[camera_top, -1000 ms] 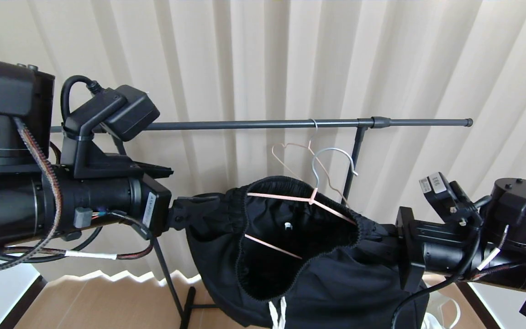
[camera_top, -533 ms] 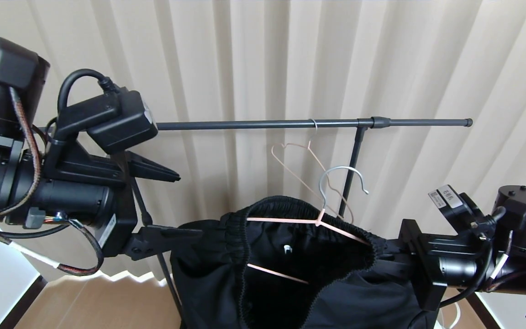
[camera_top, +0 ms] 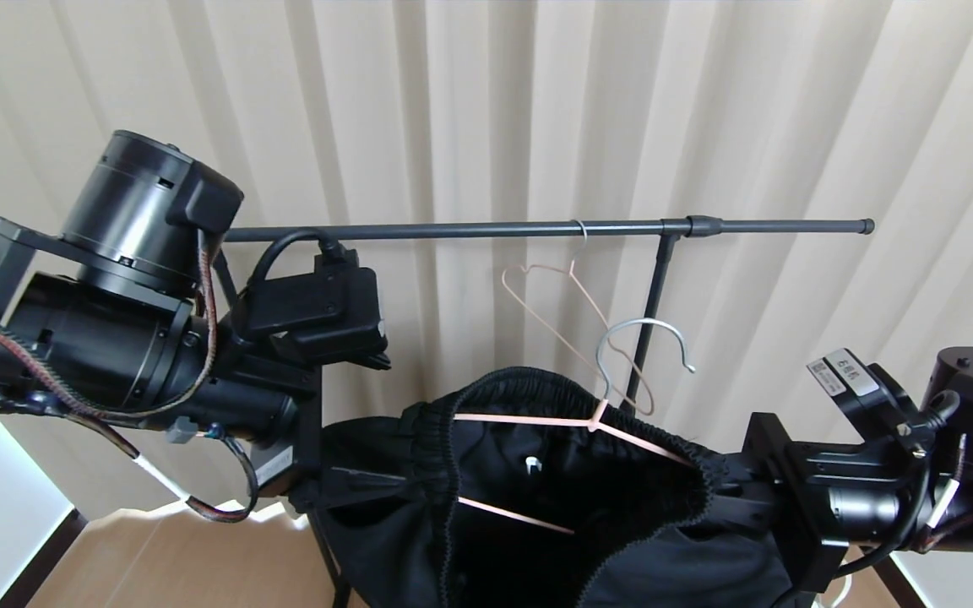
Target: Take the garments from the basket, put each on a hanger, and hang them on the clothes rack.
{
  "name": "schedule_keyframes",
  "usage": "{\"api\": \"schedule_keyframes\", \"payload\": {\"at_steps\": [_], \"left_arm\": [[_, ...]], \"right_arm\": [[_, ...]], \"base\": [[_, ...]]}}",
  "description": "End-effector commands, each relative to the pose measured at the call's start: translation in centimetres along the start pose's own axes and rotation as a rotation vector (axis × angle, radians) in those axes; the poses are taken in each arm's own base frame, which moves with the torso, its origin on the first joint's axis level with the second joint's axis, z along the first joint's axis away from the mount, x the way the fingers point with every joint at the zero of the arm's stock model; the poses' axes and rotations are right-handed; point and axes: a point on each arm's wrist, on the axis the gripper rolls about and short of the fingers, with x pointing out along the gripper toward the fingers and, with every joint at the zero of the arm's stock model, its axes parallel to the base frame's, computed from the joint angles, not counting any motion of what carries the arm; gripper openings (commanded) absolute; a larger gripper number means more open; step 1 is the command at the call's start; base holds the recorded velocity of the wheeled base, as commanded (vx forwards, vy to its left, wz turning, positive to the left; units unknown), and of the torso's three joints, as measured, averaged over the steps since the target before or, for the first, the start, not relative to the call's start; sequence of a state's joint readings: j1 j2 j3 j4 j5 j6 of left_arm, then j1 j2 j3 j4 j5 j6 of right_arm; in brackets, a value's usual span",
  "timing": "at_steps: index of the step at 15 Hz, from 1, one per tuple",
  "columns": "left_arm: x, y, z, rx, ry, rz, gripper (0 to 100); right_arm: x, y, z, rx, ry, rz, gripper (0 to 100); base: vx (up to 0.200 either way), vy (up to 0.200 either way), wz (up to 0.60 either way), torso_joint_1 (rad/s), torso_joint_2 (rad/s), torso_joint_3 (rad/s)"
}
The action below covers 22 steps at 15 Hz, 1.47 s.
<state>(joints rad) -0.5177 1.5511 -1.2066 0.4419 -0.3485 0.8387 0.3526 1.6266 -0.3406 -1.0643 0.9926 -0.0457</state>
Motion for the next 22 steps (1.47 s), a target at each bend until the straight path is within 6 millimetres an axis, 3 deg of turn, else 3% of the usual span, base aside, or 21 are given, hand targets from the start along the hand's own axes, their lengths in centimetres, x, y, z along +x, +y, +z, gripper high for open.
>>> {"api": "schedule_keyframes", "payload": {"at_steps": [1, 9, 22], "left_arm": [[1.7, 0.2, -0.3, -0.015, 0.029, -0.037, 100], [3.6, 0.3, 0.7, -0.121, -0.002, -0.04, 100], [6.0, -0.9, 2.5, -0.055, -0.067, -0.079, 100]], "right_arm": [[-0.3, 0.5, 0.3, -0.015, -0.01, 0.014, 0], [-0.2, 1.4, 0.4, -0.026, -0.012, 0.061, 0], [-0.2, 1.5, 0.2, -0.021, -0.008, 0.07, 0]], "base": [[0.0, 0.0, 0.0, 0.0, 0.0, 0.0], [0.0, 0.0, 0.0, 0.0, 0.0, 0.0], [0.0, 0.0, 0.0, 0.0, 0.0, 0.0]]}}
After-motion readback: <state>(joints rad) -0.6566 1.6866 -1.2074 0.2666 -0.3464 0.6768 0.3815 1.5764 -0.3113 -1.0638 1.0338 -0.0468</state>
